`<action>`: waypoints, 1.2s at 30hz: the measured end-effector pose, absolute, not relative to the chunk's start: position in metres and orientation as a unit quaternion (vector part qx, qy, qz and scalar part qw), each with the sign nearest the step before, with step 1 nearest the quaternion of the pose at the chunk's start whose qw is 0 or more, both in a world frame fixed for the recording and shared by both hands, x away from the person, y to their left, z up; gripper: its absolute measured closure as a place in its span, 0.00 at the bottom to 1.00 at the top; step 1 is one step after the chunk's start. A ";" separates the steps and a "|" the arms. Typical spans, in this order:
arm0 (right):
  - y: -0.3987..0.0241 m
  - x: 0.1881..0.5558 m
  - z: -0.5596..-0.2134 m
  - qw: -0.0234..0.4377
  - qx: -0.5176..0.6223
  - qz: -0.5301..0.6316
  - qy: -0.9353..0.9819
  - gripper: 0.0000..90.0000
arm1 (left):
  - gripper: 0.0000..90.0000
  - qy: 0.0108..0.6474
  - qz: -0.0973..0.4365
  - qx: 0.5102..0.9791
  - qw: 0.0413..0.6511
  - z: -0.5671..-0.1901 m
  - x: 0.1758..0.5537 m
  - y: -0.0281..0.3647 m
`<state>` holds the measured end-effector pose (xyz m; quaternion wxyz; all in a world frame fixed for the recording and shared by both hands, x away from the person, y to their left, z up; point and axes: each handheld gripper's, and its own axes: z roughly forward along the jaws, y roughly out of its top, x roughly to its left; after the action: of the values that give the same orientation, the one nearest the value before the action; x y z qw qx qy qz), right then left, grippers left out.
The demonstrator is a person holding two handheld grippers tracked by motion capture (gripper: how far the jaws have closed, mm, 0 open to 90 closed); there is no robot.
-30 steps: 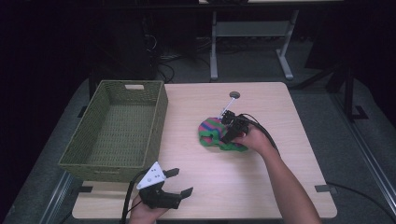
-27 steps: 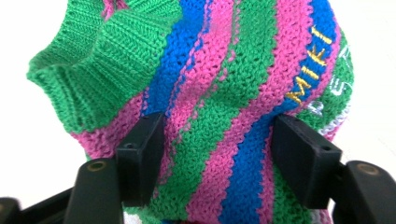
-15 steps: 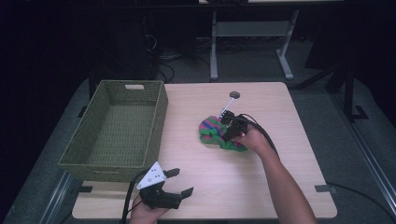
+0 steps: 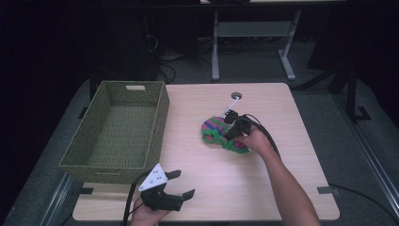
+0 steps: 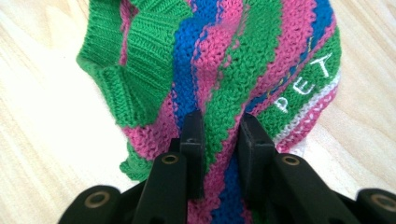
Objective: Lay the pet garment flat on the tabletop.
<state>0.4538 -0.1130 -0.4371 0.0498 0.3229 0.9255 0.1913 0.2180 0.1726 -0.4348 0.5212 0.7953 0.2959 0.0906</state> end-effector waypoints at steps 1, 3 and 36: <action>-0.114 0.454 -0.436 0.050 0.323 0.193 0.925 0.83 | 0.19 0.295 0.091 0.796 0.520 -0.435 0.218 0.173; -0.116 0.454 -0.434 0.047 0.329 0.197 0.922 0.84 | 0.19 0.295 0.091 0.797 0.519 -0.435 0.218 0.173; -0.145 0.439 -0.373 0.041 0.340 0.273 0.899 0.85 | 0.19 0.300 0.089 0.791 0.525 -0.435 0.219 0.173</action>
<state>0.4391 -0.1451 -0.3727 0.0413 0.3400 0.8990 0.2730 0.2193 0.1727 -0.4350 0.5254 0.7911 0.3003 0.0887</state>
